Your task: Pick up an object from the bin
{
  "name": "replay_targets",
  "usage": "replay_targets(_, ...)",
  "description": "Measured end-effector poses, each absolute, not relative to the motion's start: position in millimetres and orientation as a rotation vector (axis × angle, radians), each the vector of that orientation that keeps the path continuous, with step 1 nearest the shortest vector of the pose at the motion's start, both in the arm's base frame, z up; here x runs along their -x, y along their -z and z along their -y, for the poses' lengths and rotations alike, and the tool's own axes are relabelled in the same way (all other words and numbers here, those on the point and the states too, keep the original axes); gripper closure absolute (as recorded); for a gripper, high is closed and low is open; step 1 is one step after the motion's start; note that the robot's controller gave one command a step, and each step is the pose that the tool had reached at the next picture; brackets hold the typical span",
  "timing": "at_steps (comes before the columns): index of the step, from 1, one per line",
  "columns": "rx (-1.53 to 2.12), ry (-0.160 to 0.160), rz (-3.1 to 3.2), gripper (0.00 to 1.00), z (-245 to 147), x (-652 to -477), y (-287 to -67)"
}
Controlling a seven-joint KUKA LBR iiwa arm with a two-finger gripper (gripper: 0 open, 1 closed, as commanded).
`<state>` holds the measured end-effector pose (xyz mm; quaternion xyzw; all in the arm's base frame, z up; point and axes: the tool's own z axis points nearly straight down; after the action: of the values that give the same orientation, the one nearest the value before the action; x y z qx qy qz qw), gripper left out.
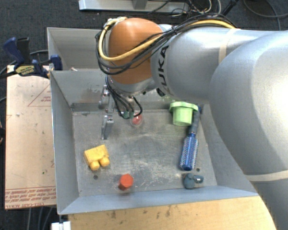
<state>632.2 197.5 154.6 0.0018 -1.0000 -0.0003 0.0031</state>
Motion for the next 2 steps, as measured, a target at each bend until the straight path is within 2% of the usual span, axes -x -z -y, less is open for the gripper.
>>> replay_targets(1,-0.414,0.008,3.125,0.0,-210.8,-593.3,-97.7)
replay_targets(2,-0.411,0.003,3.116,1.0,-208.5,-590.4,-91.5)
